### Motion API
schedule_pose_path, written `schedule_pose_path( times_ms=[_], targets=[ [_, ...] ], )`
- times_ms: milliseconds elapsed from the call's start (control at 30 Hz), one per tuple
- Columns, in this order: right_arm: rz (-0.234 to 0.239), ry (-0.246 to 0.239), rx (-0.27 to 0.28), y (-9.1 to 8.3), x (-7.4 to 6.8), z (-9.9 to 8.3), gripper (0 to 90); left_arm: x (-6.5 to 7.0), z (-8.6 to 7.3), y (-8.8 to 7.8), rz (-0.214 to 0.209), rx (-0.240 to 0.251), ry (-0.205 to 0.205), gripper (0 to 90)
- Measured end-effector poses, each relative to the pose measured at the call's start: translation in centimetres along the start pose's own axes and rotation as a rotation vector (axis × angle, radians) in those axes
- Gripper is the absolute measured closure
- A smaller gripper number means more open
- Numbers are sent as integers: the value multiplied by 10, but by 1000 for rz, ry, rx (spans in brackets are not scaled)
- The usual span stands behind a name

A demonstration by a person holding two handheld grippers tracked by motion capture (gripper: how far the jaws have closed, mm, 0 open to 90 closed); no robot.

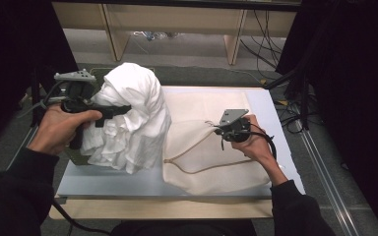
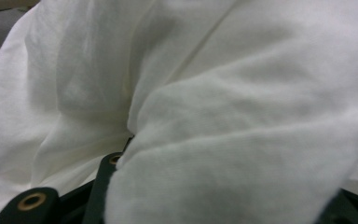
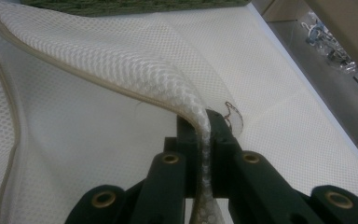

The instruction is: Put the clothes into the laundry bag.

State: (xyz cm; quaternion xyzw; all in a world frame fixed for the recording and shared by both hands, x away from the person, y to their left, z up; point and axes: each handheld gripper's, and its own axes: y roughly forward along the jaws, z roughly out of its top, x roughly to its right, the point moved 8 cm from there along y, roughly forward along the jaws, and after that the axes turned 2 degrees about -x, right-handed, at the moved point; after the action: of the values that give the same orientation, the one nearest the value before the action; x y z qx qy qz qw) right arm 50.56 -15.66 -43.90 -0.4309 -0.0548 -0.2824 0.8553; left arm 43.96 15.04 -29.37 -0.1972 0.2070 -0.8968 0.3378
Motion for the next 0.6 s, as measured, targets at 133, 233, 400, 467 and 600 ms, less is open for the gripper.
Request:
schedule_pose_path(
  times_ms=[133,233,400,467,600],
  targets=[
    [4,2,1,0,0,0,865,16,-6,2,-50,3,3,563],
    [3,6,8,0,1,0,865,26,-11,2,-81,20,-14,563],
    [7,25,5,0,1,0,865,43,-20,4,-136,22,-19,563],
    [3,12,9,-1,3,1,865,50,-24,6,-156,20,-17,562],
    [-3,15,14,0,4,2,865,67,-33,15,-215,2,-25,561]
  ],
)
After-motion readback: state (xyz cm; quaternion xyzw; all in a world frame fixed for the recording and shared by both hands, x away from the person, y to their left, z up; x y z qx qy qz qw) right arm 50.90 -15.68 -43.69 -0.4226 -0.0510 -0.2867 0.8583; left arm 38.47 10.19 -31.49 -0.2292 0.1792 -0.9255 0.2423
